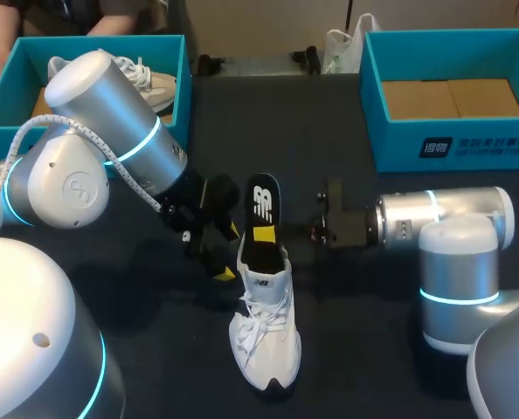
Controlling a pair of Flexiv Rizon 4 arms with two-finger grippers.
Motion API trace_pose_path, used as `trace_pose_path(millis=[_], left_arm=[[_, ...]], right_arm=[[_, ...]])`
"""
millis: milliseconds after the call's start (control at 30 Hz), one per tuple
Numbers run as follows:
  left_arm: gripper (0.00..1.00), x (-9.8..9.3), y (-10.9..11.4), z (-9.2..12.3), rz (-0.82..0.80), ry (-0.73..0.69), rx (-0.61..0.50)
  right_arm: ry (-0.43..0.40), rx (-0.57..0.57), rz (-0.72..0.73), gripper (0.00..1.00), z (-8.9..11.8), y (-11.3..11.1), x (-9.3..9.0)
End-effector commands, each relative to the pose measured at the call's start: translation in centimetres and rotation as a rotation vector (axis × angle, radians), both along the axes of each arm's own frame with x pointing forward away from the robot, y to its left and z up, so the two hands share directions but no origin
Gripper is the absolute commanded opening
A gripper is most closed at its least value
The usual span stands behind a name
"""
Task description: Take the shoe out of the shoebox, open the shoe tongue, remove and reinsert the insole, then place the shoe into the shoebox
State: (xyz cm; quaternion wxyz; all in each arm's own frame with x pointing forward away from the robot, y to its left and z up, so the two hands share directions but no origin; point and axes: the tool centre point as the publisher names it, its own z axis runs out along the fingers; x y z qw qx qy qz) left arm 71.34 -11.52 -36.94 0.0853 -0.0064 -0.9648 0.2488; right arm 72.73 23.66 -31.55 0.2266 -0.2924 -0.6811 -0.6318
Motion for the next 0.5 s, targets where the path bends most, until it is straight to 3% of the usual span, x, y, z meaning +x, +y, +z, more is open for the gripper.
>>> trace_pose_path(millis=[33, 100, 167, 200, 500], left_arm=[[1.00, -0.1, 0.0, 0.0, 0.000, -0.002, 0.001], [1.00, -0.1, 0.0, 0.0, 0.000, -0.002, 0.001], [1.00, -0.1, 0.0, 0.0, 0.000, -0.002, 0.001], [1.00, -0.1, 0.0, 0.0, 0.000, -0.002, 0.001], [1.00, -0.1, 0.0, 0.0, 0.000, -0.002, 0.001]], right_arm=[[0.008, 0.013, -0.020, 0.20, -0.4, 0.6, 0.4], [0.016, 0.021, -0.029, 0.23, -0.4, 0.6, 0.6], [0.022, 0.023, -0.032, 0.18, -0.5, 0.7, 0.7], [0.025, 0.024, -0.033, 0.01, -0.5, 0.8, 0.7], [0.077, -0.008, -0.006, 0.00, -2.0, 0.9, -0.5]])
